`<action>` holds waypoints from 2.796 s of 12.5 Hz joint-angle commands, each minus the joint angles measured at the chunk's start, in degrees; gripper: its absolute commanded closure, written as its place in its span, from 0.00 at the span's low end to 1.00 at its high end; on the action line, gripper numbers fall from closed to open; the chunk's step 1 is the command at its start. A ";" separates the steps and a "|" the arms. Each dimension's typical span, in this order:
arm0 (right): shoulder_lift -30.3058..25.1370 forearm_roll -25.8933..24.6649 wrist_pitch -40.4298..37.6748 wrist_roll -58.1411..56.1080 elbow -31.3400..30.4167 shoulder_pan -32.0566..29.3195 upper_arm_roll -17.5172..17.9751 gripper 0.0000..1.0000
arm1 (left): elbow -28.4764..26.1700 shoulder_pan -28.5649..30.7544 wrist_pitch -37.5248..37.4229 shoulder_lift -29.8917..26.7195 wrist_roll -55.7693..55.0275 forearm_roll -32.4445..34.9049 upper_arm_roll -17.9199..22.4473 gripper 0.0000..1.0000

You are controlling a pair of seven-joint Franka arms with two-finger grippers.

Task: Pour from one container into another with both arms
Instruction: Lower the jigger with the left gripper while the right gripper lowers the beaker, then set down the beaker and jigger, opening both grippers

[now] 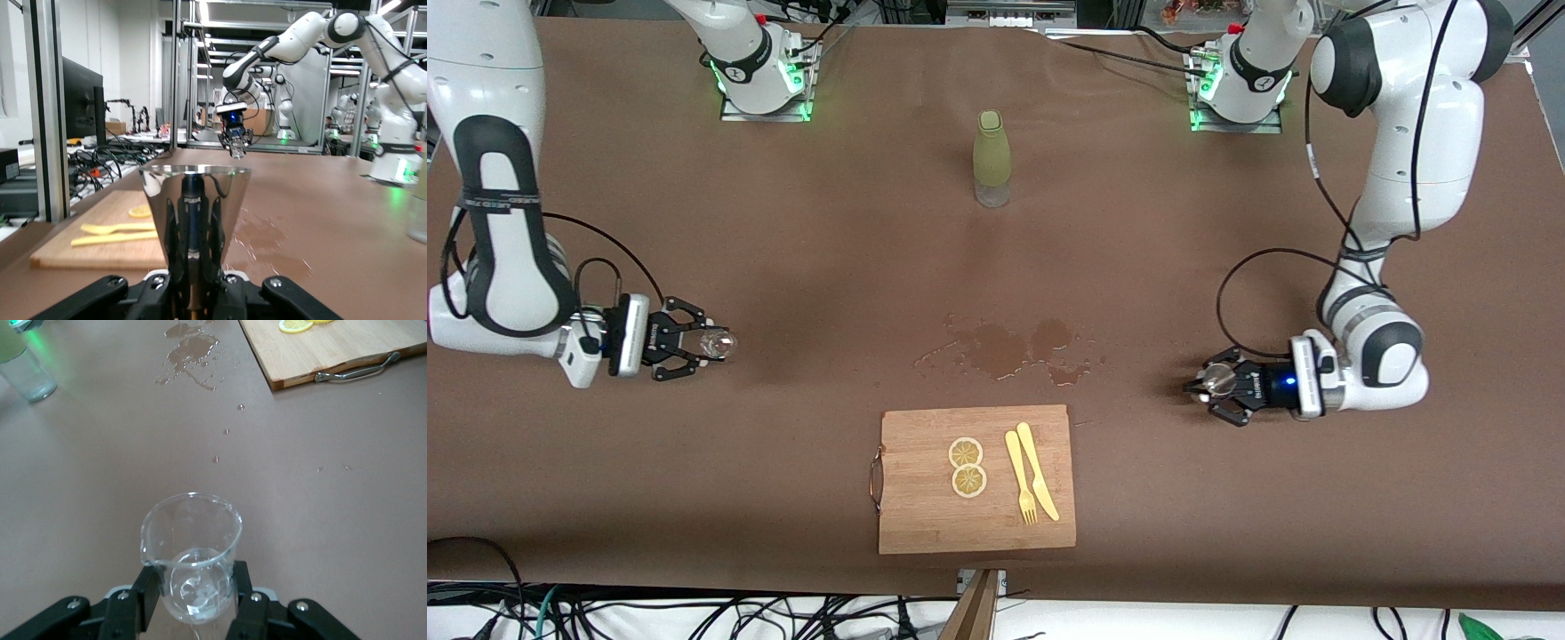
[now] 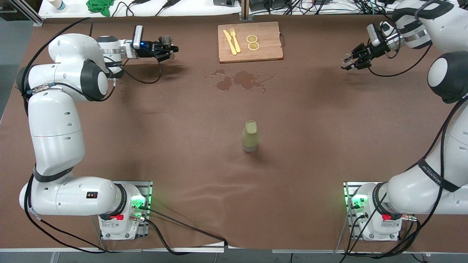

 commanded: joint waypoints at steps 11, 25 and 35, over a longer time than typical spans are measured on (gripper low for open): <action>6.87 3.47 -0.78 -15.89 0.11 -3.60 1.30 0.78 | -5.65 11.11 -5.16 1.17 3.63 8.86 5.19 1.00; 0.21 -10.48 -8.69 -0.82 3.98 -4.13 -4.14 0.00 | -7.85 11.11 -8.94 3.64 12.52 9.04 4.75 0.92; -21.75 -36.99 -9.13 65.25 2.04 2.73 3.30 0.00 | -8.11 11.11 -8.85 3.73 14.36 9.04 5.10 0.00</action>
